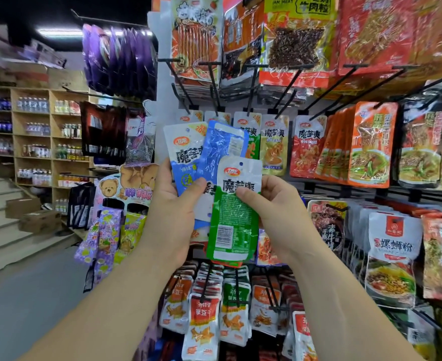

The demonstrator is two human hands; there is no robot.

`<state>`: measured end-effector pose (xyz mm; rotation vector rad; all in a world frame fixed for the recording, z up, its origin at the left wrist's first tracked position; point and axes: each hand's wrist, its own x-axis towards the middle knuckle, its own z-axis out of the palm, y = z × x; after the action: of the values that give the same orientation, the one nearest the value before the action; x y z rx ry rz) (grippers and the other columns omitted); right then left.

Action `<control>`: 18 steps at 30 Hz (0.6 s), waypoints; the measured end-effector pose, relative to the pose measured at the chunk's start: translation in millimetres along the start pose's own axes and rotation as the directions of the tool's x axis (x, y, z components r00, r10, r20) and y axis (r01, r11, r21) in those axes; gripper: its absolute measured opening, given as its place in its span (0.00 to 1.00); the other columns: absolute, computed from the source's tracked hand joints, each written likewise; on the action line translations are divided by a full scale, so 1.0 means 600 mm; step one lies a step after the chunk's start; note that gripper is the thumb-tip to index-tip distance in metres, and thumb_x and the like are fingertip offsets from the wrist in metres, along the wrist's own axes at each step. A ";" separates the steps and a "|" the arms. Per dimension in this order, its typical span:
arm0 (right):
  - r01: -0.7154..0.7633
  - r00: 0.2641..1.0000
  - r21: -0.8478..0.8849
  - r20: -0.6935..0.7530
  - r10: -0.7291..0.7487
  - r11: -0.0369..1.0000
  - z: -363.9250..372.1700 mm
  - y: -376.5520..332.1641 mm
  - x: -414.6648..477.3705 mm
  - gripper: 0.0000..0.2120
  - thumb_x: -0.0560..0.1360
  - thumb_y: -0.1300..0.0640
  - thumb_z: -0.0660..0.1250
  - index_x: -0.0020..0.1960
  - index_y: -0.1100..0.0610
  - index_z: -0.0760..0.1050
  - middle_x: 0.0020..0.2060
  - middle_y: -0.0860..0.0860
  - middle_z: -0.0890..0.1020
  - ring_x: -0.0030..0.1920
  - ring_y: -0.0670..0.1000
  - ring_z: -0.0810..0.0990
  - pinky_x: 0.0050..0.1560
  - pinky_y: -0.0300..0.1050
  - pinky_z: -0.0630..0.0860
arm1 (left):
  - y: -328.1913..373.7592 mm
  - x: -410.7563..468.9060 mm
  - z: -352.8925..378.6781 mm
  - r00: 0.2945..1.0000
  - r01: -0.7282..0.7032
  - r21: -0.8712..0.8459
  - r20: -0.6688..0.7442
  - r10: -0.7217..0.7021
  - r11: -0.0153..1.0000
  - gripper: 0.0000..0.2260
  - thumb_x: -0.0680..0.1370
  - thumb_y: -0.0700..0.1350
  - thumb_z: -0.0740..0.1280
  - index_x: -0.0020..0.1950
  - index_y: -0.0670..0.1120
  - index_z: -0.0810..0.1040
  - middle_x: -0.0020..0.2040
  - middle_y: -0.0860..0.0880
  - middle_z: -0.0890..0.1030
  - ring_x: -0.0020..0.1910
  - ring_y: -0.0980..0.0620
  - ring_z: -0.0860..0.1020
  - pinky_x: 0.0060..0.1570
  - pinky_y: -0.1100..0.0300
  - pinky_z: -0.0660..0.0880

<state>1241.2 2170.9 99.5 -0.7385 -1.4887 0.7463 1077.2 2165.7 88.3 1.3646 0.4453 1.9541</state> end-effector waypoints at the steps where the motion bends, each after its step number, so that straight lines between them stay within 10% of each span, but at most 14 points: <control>1: 0.006 1.000 -0.017 -0.011 -0.006 1.000 -0.004 -0.003 0.001 0.04 0.79 0.57 0.73 0.54 0.53 0.82 0.47 0.50 0.88 0.49 0.54 0.86 0.54 0.56 0.83 | -0.001 0.003 0.000 1.000 -0.012 0.034 -0.013 0.013 0.999 0.19 0.84 0.33 0.63 0.69 0.54 0.73 0.62 0.50 0.85 0.60 0.46 0.84 0.54 0.47 0.84; 5: 0.084 0.988 -0.118 -0.122 -0.098 0.989 -0.013 -0.025 0.013 0.08 0.81 0.59 0.64 0.47 0.64 0.72 0.31 0.56 0.76 0.30 0.54 0.70 0.35 0.49 0.64 | 0.002 0.036 0.000 0.985 -0.108 0.175 -0.114 0.129 0.979 0.19 0.83 0.32 0.65 0.70 0.50 0.73 0.59 0.52 0.85 0.57 0.49 0.85 0.53 0.48 0.84; 11: 0.131 0.979 0.151 -0.175 -0.104 0.980 -0.023 -0.099 0.053 0.09 0.80 0.64 0.58 0.44 0.55 0.71 0.43 0.58 0.79 0.42 0.56 0.79 0.45 0.51 0.81 | 0.033 0.099 -0.015 0.969 -0.183 0.259 -0.118 0.219 0.948 0.19 0.83 0.33 0.65 0.65 0.55 0.72 0.59 0.54 0.84 0.57 0.48 0.84 0.50 0.45 0.84; 18: 0.003 0.966 -0.102 -0.258 -0.030 0.995 -0.037 -0.124 0.126 0.19 0.82 0.39 0.62 0.64 0.52 0.76 0.47 0.45 0.75 0.47 0.47 0.73 0.48 0.48 0.69 | 0.037 0.131 -0.029 0.972 -0.172 0.283 -0.106 0.209 0.944 0.20 0.84 0.34 0.65 0.63 0.60 0.72 0.60 0.54 0.83 0.60 0.46 0.84 0.55 0.35 0.82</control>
<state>1258.9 2188.9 204.7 -0.8648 -1.2989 0.5413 1037.7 2207.9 148.6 1.4971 0.6904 2.2171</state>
